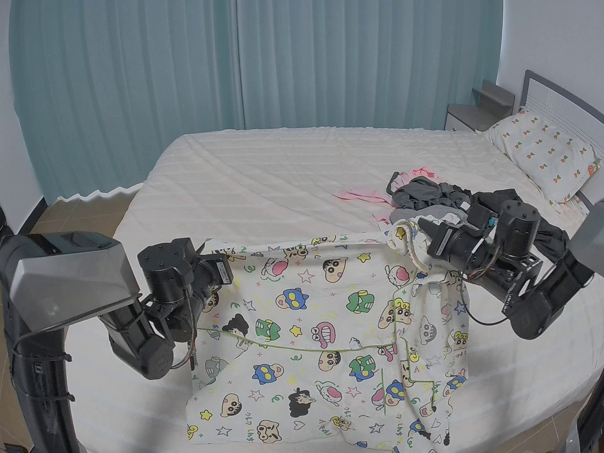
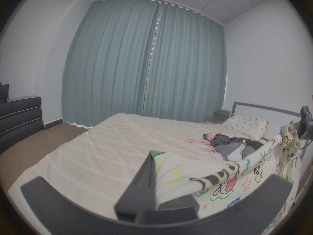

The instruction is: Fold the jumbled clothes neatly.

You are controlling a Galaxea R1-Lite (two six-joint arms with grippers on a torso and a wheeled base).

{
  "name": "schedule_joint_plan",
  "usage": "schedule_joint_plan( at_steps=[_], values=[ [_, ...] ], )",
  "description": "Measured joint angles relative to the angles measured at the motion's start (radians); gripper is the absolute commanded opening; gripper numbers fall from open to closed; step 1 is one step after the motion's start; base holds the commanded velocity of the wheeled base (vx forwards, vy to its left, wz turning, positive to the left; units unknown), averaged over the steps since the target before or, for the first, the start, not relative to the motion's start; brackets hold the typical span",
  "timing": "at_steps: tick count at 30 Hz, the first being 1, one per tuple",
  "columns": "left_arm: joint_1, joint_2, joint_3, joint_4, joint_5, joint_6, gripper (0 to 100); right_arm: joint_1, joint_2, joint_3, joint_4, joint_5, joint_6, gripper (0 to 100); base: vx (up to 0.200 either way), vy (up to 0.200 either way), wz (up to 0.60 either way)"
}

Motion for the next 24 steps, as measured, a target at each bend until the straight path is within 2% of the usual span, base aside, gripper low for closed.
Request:
schedule_joint_plan(
  at_steps=[11, 12, 13, 20, 24],
  values=[
    [0.051, 0.207, -0.251, 0.109, 0.04, 0.003, 0, -0.014, 0.261, -0.175, 0.009, -0.073, 0.0, 0, 0.0, 0.0, 0.0],
    [0.058, 0.229, -0.278, 0.12, 0.044, 0.004, 0, -0.017, 0.289, -0.194, 0.013, -0.079, -0.001, 100, 0.0, 0.0, 0.0],
    [0.064, 0.25, -0.299, 0.129, 0.048, 0.004, 100, -0.02, 0.312, -0.209, 0.02, -0.081, -0.002, 100, 0.0, 0.0, 0.0],
    [0.093, 0.37, -0.421, 0.168, 0.061, 0.003, 100, -0.042, 0.442, -0.324, 0.046, -0.078, 0.007, 100, 0.0, 0.0, 0.0],
    [0.108, 0.415, -0.499, 0.181, 0.067, 0.003, 100, -0.049, 0.502, -0.421, 0.049, -0.081, 0.081, 100, 0.0, 0.0, 0.0]
  ],
)
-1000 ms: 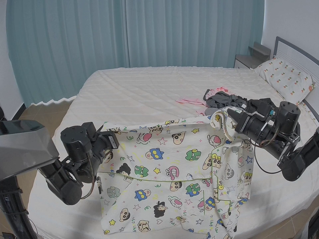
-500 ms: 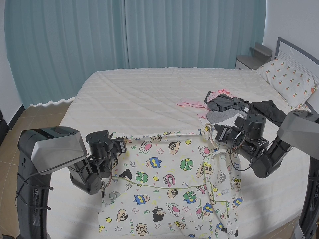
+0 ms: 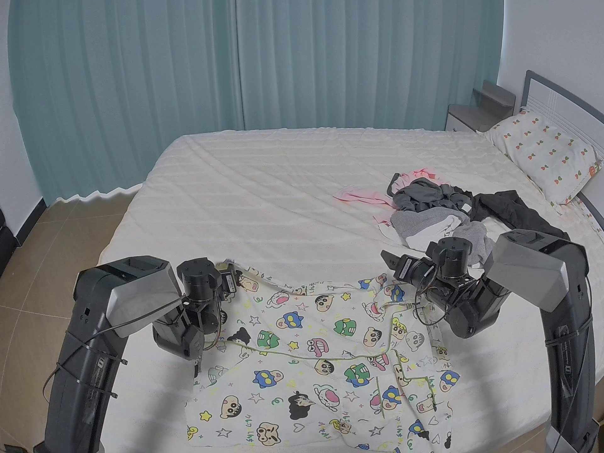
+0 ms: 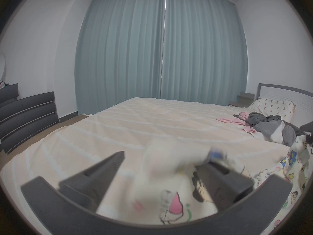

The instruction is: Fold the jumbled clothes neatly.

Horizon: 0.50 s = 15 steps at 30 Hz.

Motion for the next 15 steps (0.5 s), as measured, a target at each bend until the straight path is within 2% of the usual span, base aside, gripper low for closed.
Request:
schedule_joint_plan(
  at_steps=[5, 15],
  values=[
    [0.027, 0.044, -0.085, 0.014, 0.025, 0.0, 100, -0.013, 0.055, -0.103, 0.039, -0.031, 0.143, 100, 0.0, 0.0, 0.0],
    [0.093, 0.078, -0.181, 0.019, 0.044, 0.001, 100, -0.055, 0.1, -0.278, 0.133, -0.124, 0.319, 100, 0.0, 0.0, 0.0]
  ],
)
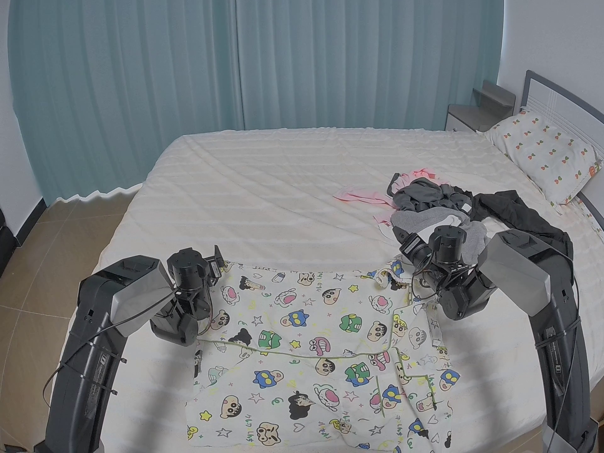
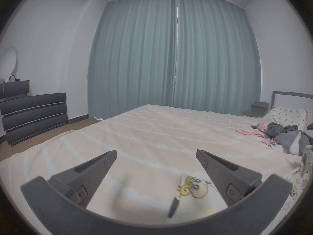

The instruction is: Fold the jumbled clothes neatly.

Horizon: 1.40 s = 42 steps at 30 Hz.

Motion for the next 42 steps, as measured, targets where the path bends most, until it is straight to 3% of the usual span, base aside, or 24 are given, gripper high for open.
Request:
schedule_joint_plan(
  at_steps=[6, 9, 16, 21, 24, 32, 37, 42],
  values=[
    [0.044, 0.015, -0.026, 0.0, 0.001, 0.021, 100, -0.024, 0.013, -0.078, 0.183, -0.007, 0.054, 100, 0.0, 0.0, 0.0],
    [0.057, 0.02, -0.028, -0.003, 0.001, 0.03, 100, -0.029, 0.014, -0.114, 0.265, -0.007, 0.127, 100, 0.0, 0.0, 0.0],
    [0.075, 0.018, -0.012, -0.01, 0.001, 0.035, 100, -0.049, -0.014, -0.17, 0.32, 0.006, 0.3, 100, 0.0, 0.0, 0.0],
    [0.082, -0.017, 0.041, -0.016, 0.001, 0.02, 100, -0.073, -0.053, -0.177, 0.336, 0.042, 0.372, 100, 0.0, 0.0, 0.0],
    [0.086, -0.048, 0.076, -0.016, 0.001, 0.007, 100, -0.094, -0.069, -0.192, 0.379, 0.051, 0.383, 100, 0.0, 0.0, 0.0],
    [0.094, -0.111, 0.152, -0.022, -0.001, -0.001, 100, -0.109, -0.061, -0.272, 0.681, 0.06, 0.402, 100, 0.0, 0.0, 0.0],
    [0.097, -0.155, 0.211, -0.038, -0.003, -0.003, 100, -0.117, -0.055, -0.309, 0.794, 0.086, 0.428, 100, 0.0, 0.0, 0.0],
    [0.101, -0.219, 0.286, -0.057, -0.01, -0.016, 100, -0.138, -0.089, -0.265, 0.85, 0.102, 0.371, 100, 0.0, 0.0, 0.0]
  ],
)
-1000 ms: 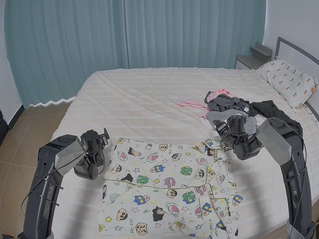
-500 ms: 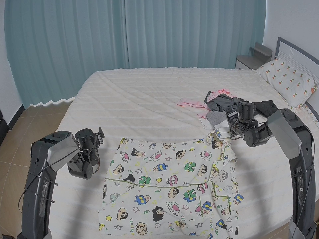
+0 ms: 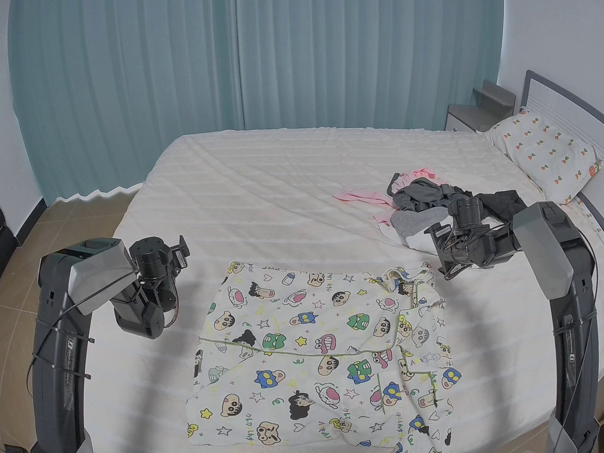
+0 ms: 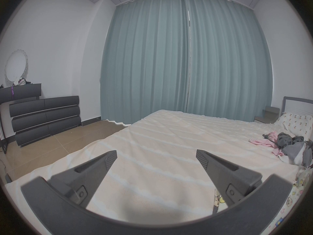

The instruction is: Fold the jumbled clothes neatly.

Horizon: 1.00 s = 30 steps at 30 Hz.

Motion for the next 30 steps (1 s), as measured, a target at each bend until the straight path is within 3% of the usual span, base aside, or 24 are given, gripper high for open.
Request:
schedule_joint_plan(
  at_steps=[7, 13, 18, 24, 27, 30],
  values=[
    [0.001, -0.099, 0.127, -0.001, -0.041, -0.093, 100, -0.012, -0.082, 0.242, -0.064, 0.028, -0.164, 100, 0.0, 0.0, 0.0],
    [-0.015, -0.221, 0.302, -0.002, -0.105, -0.234, 100, -0.03, -0.174, 0.533, -0.249, 0.096, -0.35, 100, 0.0, 0.0, 0.0],
    [-0.043, -0.347, 0.485, -0.003, -0.17, -0.42, 100, -0.047, -0.234, 0.786, -0.458, 0.148, -0.518, 100, 0.0, 0.0, 0.0],
    [-0.114, -0.488, 0.675, -0.005, -0.216, -0.649, 100, -0.072, -0.271, 0.993, -0.598, 0.215, -0.801, 100, 0.0, 0.0, 0.0],
    [-0.164, -0.53, 0.733, -0.021, -0.226, -0.719, 100, -0.074, -0.267, 1.031, -0.628, 0.22, -0.854, 100, 0.0, 0.0, 0.0],
    [-0.192, -0.558, 0.765, -0.044, -0.231, -0.733, 100, -0.065, -0.251, 1.023, -0.637, 0.186, -0.871, 100, 0.0, 0.0, 0.0]
  ],
)
